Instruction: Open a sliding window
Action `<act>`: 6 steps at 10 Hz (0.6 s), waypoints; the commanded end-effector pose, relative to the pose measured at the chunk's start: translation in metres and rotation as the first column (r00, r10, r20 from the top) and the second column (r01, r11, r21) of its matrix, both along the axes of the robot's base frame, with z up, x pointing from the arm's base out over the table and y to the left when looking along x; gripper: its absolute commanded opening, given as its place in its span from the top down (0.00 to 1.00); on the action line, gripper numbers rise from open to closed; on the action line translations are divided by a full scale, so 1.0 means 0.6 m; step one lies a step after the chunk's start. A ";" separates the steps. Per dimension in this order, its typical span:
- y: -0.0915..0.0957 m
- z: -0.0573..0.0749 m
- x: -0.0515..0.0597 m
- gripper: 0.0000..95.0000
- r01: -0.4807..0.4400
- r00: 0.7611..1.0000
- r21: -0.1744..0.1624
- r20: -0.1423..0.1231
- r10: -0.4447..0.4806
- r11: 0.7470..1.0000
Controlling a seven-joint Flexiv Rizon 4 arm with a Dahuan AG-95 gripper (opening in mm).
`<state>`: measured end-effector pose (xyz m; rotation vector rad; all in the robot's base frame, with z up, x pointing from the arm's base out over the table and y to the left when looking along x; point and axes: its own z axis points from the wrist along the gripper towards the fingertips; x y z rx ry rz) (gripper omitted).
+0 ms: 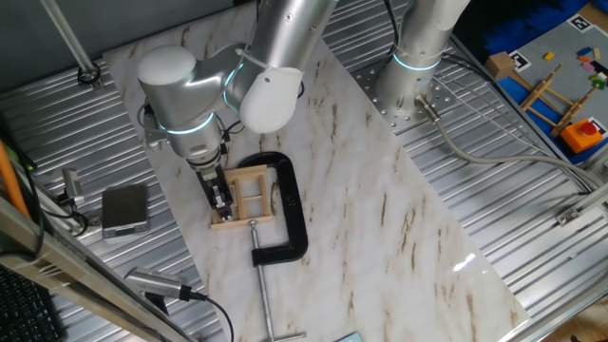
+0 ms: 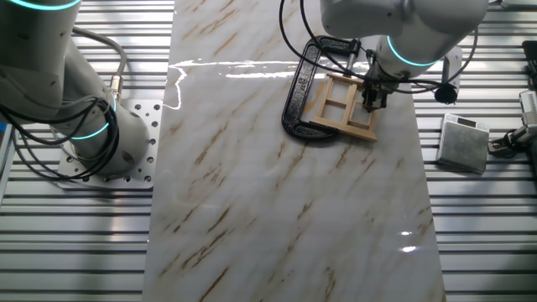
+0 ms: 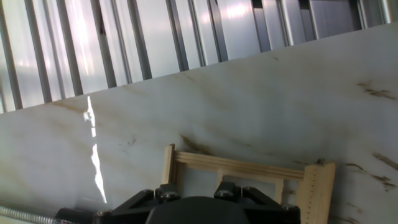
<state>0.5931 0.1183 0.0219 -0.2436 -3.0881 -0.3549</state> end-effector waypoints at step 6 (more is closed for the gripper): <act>-0.001 0.003 -0.003 0.80 -0.002 1.000 0.019 0.002 0.002 1.000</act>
